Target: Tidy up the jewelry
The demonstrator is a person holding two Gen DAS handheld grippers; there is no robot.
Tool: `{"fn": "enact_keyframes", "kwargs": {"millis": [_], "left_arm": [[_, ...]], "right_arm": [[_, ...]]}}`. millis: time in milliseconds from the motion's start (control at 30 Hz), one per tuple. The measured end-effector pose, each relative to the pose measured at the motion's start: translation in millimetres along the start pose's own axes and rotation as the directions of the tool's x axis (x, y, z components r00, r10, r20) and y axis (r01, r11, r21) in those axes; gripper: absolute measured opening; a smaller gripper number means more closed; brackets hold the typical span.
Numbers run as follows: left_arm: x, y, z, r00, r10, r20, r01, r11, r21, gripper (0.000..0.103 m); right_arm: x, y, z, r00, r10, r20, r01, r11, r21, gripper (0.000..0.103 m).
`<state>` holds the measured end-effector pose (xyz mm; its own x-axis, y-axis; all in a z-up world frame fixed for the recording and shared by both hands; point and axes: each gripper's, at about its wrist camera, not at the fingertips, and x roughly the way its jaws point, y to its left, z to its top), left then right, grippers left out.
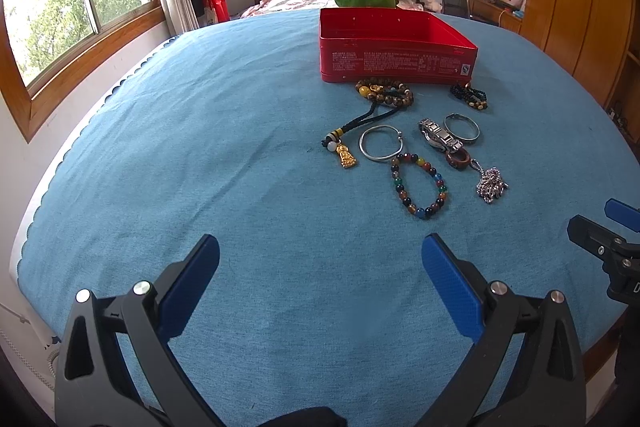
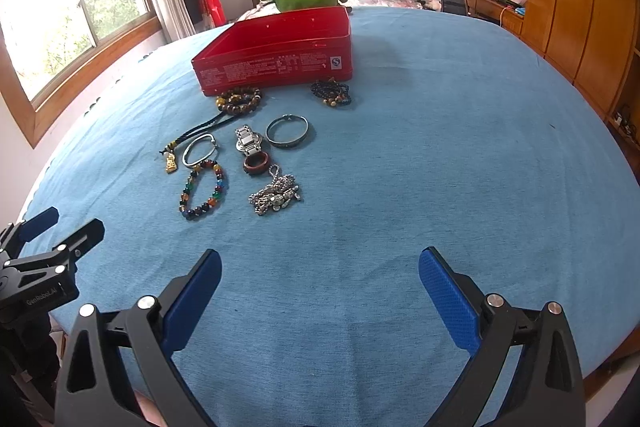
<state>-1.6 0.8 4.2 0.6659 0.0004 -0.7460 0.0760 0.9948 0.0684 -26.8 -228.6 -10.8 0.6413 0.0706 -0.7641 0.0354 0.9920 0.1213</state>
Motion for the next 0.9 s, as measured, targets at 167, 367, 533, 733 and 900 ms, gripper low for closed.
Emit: {"fn": "enact_keyframes", "kwargs": {"millis": [167, 367, 533, 733, 900], "left_arm": [[-0.2, -0.1, 1.2, 1.0, -0.001, 0.001, 0.001, 1.0, 0.001, 0.1], [-0.4, 0.1, 1.3, 1.0, -0.001, 0.002, 0.001, 1.0, 0.001, 0.1], [-0.2, -0.1, 1.0, 1.0, -0.001, 0.002, 0.001, 1.0, 0.0, 0.1], [0.0, -0.1, 0.8, 1.0, 0.0, 0.003, 0.0, 1.0, 0.001, 0.1], [-1.2, 0.6, 0.1, 1.0, 0.0, 0.003, 0.0, 1.0, 0.001, 0.1]], "right_arm": [[0.9, 0.0, 0.8, 1.0, 0.0, 0.001, 0.0, 1.0, 0.0, 0.099], [0.1, 0.2, -0.2, 1.0, 0.001, 0.001, -0.001, 1.0, 0.0, 0.099], [0.2, 0.4, -0.3, 1.0, 0.001, 0.001, -0.001, 1.0, 0.0, 0.099], [0.1, 0.3, -0.3, 1.0, 0.002, 0.002, -0.002, 1.0, 0.0, 0.099], [-2.2, 0.9, -0.3, 1.0, 0.002, 0.003, -0.002, 1.0, 0.0, 0.099]]}}
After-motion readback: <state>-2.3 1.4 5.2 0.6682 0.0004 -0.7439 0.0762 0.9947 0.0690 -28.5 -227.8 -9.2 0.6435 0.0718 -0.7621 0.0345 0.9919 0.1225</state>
